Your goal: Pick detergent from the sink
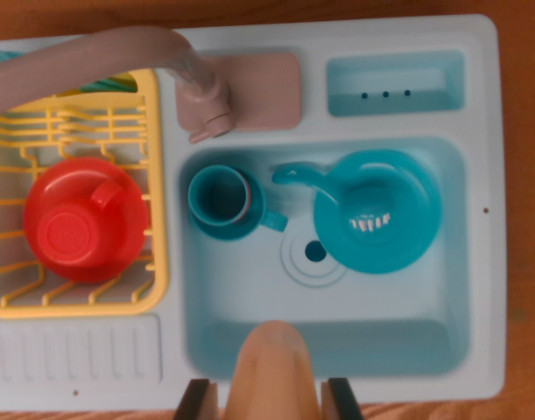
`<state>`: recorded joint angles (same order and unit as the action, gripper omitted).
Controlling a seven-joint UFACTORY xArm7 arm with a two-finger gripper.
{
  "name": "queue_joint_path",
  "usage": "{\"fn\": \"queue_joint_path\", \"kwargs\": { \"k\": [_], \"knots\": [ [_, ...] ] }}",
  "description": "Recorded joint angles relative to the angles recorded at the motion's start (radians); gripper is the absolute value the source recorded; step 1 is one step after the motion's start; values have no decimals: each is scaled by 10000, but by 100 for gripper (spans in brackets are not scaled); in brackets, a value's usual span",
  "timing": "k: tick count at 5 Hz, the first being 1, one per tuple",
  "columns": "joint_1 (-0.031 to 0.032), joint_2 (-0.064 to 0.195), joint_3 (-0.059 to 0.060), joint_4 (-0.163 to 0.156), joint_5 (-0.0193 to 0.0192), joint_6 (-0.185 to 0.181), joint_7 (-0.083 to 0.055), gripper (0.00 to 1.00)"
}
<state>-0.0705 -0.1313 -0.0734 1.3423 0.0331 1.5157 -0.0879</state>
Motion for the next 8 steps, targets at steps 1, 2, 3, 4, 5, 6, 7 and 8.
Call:
{"fn": "queue_joint_path", "kwargs": {
  "k": [1, 2, 3, 4, 5, 6, 7, 8],
  "knots": [
    [0, -70, 0, 238, -12, 307, 18, 100],
    [0, -70, 0, 238, -12, 307, 18, 100],
    [0, -130, 1, 443, -22, 572, 33, 100],
    [0, -130, 1, 443, -22, 572, 33, 100],
    [0, -178, 1, 608, -30, 784, 45, 100],
    [0, -178, 1, 608, -30, 784, 45, 100],
    [1, -214, 1, 730, -36, 942, 54, 100],
    [1, -214, 1, 730, -36, 942, 54, 100]
  ]
}}
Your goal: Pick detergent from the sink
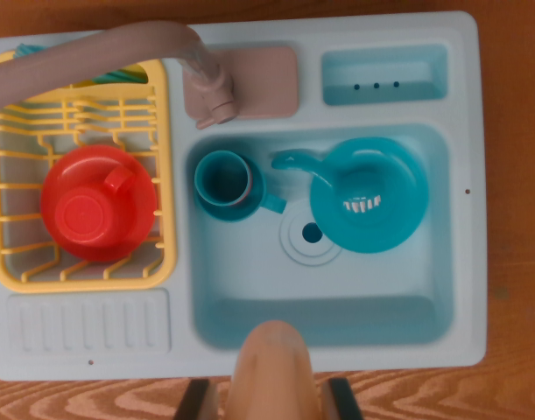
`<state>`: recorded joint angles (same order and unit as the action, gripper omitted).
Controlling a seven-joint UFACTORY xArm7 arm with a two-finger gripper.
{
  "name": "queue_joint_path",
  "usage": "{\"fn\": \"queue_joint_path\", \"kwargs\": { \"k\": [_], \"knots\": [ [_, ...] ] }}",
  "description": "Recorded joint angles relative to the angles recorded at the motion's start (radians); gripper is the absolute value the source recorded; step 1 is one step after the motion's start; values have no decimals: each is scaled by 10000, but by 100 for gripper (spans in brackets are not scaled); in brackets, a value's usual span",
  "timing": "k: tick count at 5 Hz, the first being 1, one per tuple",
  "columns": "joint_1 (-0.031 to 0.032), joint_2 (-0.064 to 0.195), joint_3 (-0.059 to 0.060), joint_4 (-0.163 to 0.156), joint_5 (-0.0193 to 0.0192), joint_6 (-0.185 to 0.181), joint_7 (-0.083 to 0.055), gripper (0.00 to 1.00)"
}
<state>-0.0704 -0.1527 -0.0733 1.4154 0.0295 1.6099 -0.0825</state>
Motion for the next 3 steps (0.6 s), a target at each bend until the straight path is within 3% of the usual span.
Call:
{"fn": "queue_joint_path", "kwargs": {
  "k": [3],
  "knots": [
    [0, -30, 0, 103, -5, 133, 8, 100]
  ]
}}
